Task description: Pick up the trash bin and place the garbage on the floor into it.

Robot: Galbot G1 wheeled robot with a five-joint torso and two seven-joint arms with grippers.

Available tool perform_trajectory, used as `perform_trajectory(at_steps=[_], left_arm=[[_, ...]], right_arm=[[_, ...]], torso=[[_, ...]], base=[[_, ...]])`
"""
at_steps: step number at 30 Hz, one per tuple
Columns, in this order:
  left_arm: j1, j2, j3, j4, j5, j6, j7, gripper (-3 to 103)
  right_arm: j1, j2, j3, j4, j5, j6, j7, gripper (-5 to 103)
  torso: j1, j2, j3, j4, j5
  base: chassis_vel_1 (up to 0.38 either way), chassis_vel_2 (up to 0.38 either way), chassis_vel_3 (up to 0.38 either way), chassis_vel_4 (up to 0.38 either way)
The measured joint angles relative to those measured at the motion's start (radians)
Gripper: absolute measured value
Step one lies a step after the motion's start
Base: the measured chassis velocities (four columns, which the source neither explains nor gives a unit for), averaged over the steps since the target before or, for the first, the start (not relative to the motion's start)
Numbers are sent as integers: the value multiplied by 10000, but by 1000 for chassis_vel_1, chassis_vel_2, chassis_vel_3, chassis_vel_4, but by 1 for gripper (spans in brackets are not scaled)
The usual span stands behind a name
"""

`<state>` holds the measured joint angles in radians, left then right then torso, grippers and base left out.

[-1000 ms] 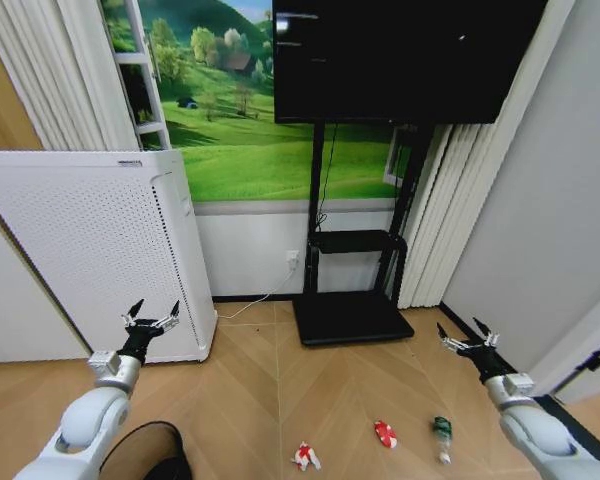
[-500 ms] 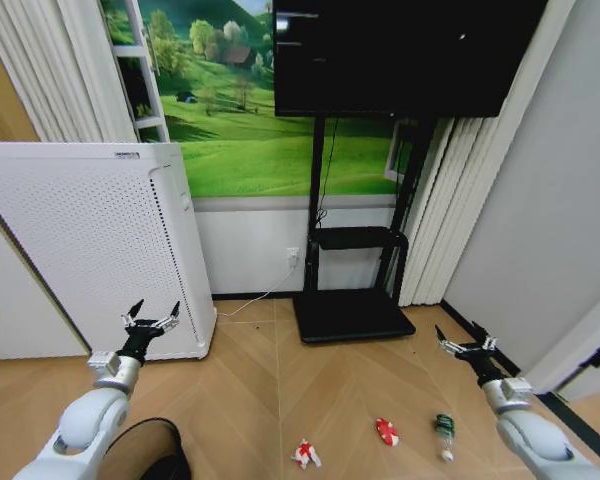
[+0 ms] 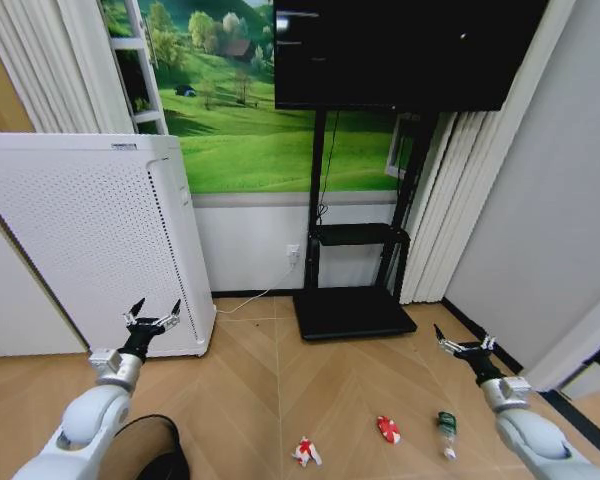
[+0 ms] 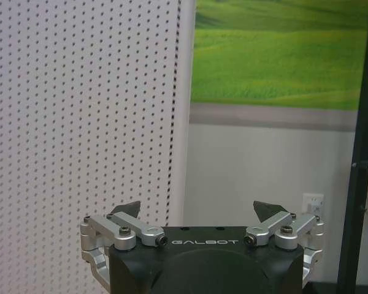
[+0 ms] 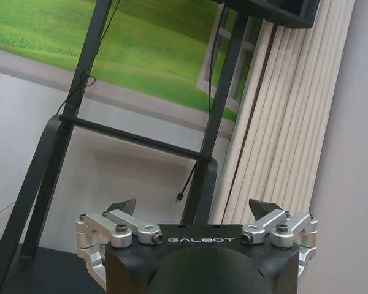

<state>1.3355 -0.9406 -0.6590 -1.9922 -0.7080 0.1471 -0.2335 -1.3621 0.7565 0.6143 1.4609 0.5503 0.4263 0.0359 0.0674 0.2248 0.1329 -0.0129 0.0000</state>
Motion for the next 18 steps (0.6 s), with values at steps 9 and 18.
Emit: perform_trajectory(at_steps=[9, 18], left_arm=[[3308, -194, -1271, -3422, -1693, 1830, -1602, 100], [4385, -626, -2526, -2014, -2145, 1636, -1690, 100]], right_arm=[[-320, 203, 205, -235, -178, 270, -229, 100], [-234, 658, 36, -644, -473, 467, -415, 100]], torso=[[5, 26, 12, 2, 3], [17, 56, 37, 1, -4]], base=[[0, 0, 0, 0], [0, 0, 0, 0]])
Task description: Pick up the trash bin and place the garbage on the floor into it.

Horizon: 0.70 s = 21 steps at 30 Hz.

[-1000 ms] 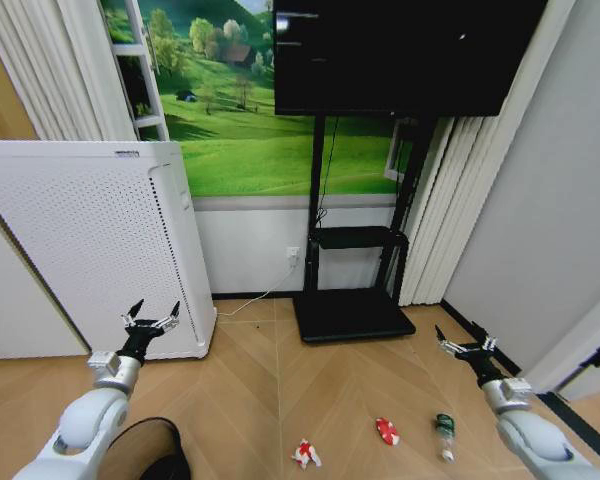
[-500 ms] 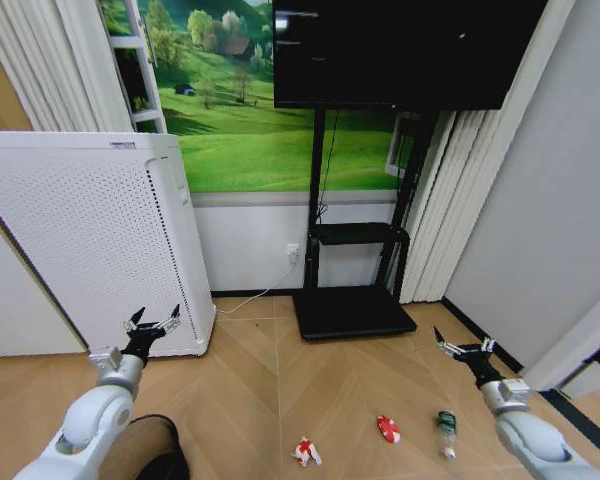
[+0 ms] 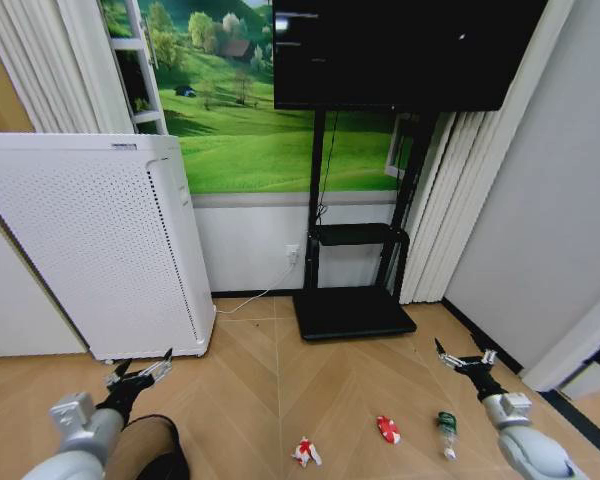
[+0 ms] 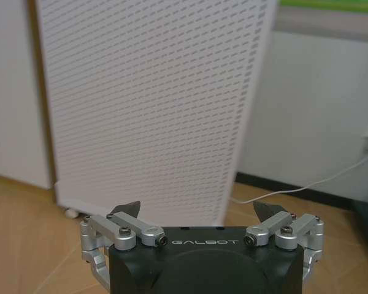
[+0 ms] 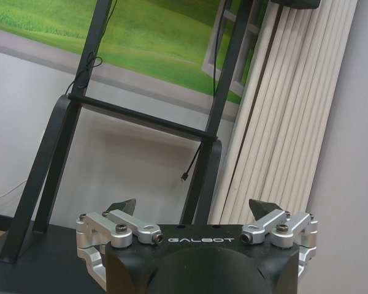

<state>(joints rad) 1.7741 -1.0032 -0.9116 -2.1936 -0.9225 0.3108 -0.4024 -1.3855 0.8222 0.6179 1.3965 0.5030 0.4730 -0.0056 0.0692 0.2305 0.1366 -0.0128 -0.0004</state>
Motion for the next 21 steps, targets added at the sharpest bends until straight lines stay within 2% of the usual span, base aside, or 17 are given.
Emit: perform_trajectory(at_steps=[3, 4, 6, 11, 16, 21], left_arm=[[-72, -4, -319, 1280, -227, -238, 138, 100], [-72, -4, -319, 1280, -227, -238, 138, 100], [-356, -113, -235, 2007, -164, -394, 263, 100], [-548, -305, -8, 2410, -121, -416, 322, 100], [-343, -525, 78, 2257, -313, -30, 68, 100], [49, -558, -37, 2440, -486, 85, 7, 100]], right_arm=[[203, 87, -188, -144, -35, -26, -13, 100], [203, 87, -188, -144, -35, -26, -13, 100], [295, 126, -296, -267, -78, -49, -20, 100], [297, 144, -325, -439, -133, -24, -104, 100], [154, 169, -190, -640, -172, 53, -217, 100], [-33, 250, 6, -720, -165, 192, -253, 100]], torso=[[4, 12, 8, 4, 3], [4, 12, 8, 4, 3], [7, 19, 14, 6, 1], [9, 27, 20, 1, 1], [10, 36, 25, 2, 5], [13, 42, 30, 2, 5]], base=[[0, 0, 0, 0], [0, 0, 0, 0], [0, 0, 0, 0], [0, 0, 0, 0], [0, 0, 0, 0], [0, 0, 0, 0]])
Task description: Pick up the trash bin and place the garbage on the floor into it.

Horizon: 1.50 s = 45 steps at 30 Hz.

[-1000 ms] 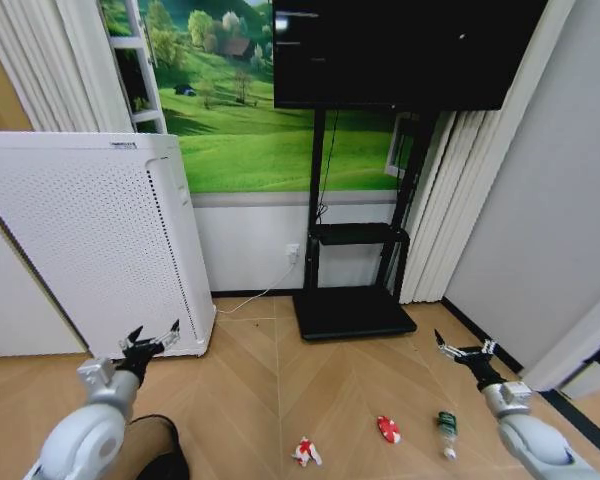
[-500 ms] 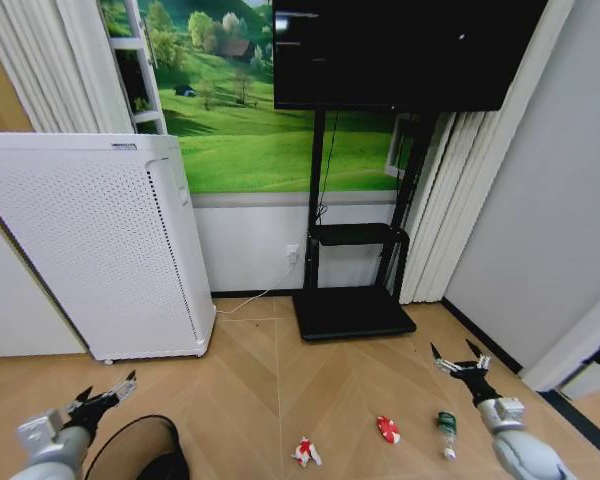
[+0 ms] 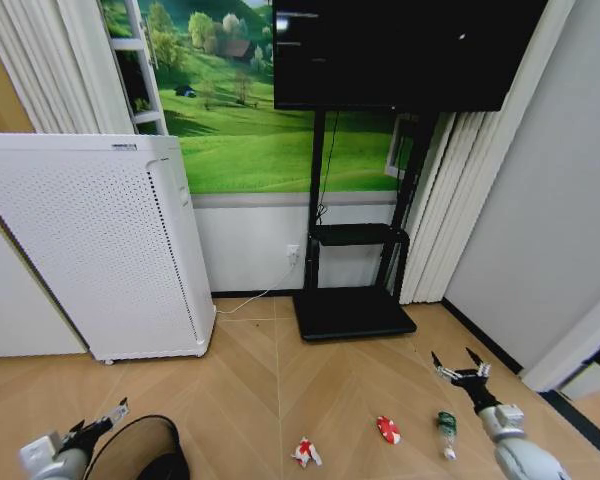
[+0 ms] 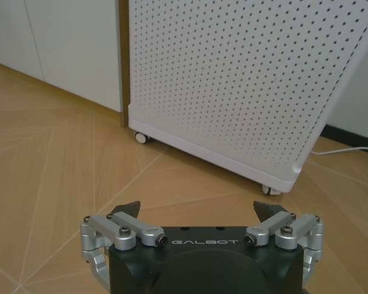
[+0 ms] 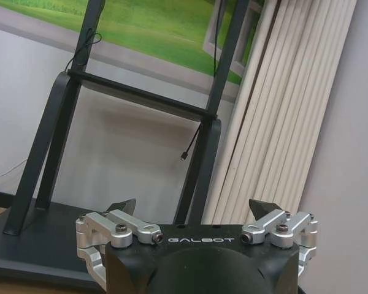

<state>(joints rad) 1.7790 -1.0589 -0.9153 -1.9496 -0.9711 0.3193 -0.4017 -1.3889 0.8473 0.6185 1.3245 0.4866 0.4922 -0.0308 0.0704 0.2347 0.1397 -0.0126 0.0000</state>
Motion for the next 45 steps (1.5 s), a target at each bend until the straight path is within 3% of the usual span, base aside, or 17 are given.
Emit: perform_trajectory(at_steps=[14, 24, 30, 45], left_arm=[[-738, 286, 411, 1229, -296, 134, 72, 100], [-866, 264, 607, 1486, -406, 410, 39, 100], [-732, -4, 658, 1303, -449, 680, -60, 100], [-958, -319, 751, 2080, -384, 676, -54, 100]], right_arm=[[-174, 96, 152, -2, 67, 82, 49, 100], [-314, 181, 361, -51, 59, 114, 41, 100], [-290, 270, 390, -117, 47, 127, 32, 100], [-237, 168, 400, -240, 88, 170, 12, 100]], torso=[[4, 10, 8, 0, -2], [4, 14, 11, 0, -1], [5, 17, 12, 0, 0], [5, 19, 14, 1, -2]], base=[[0, 0, 0, 0], [0, 0, 0, 0], [0, 0, 0, 0], [0, 0, 0, 0]])
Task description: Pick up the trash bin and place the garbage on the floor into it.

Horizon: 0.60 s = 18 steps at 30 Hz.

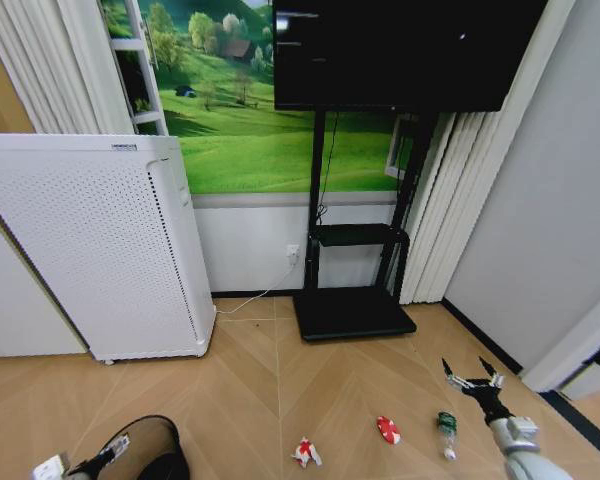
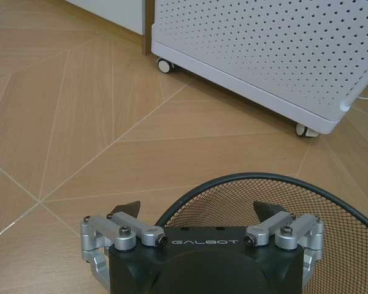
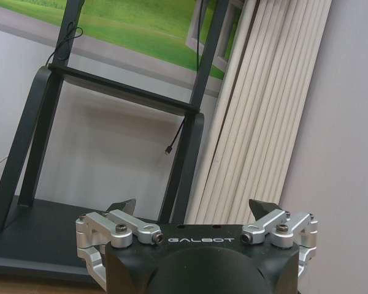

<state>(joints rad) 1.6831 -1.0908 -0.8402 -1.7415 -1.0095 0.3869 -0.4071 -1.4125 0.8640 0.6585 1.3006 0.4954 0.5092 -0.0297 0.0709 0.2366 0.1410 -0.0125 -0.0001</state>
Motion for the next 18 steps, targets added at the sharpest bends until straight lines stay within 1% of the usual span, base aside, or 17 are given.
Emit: perform_trajectory(at_steps=[4, 5, 8, 11, 12, 15, 16, 18], left_arm=[[-4, -132, 6, 88, -115, 6, -7, 100], [8, -164, 7, 88, -115, 7, -12, 101], [35, -238, 8, 82, -111, 7, -30, 100], [73, -388, 26, 37, -58, -10, -63, 86], [73, -388, 26, 37, -58, -10, -63, 86], [53, -475, 44, 32, 0, -64, -63, 70], [53, -475, 44, 32, 0, -64, -63, 70], [35, -501, 78, 38, 2, -39, -41, 58]], right_arm=[[28, -3, -5, -55, 4, 16, -15, 100], [35, -3, -12, -58, 6, 15, -15, 100], [59, -2, -28, -66, 10, 15, -16, 100], [104, -5, -70, -71, 21, 16, -18, 100], [104, -5, -70, -71, 21, 16, -18, 100], [117, -42, -85, -51, 53, 15, -18, 100], [117, -42, -85, -51, 53, 15, -18, 100], [117, -79, -86, -42, 64, 14, -21, 100]], torso=[[0, 1, 0, -1, 2], [1, 1, 0, -1, 1], [1, 1, 0, -1, 1], [1, 2, 0, 0, 8], [1, 2, 0, 0, 8], [1, 3, 0, 0, 7], [1, 3, 0, 0, 7], [1, 2, 2, 0, -1]], base=[[0, 0, 0, 0], [0, 0, 0, 0], [0, 0, 0, 0], [0, 0, 0, 0], [0, 0, 0, 0], [0, 0, 0, 0], [0, 0, 0, 0], [0, 0, 0, 0]])
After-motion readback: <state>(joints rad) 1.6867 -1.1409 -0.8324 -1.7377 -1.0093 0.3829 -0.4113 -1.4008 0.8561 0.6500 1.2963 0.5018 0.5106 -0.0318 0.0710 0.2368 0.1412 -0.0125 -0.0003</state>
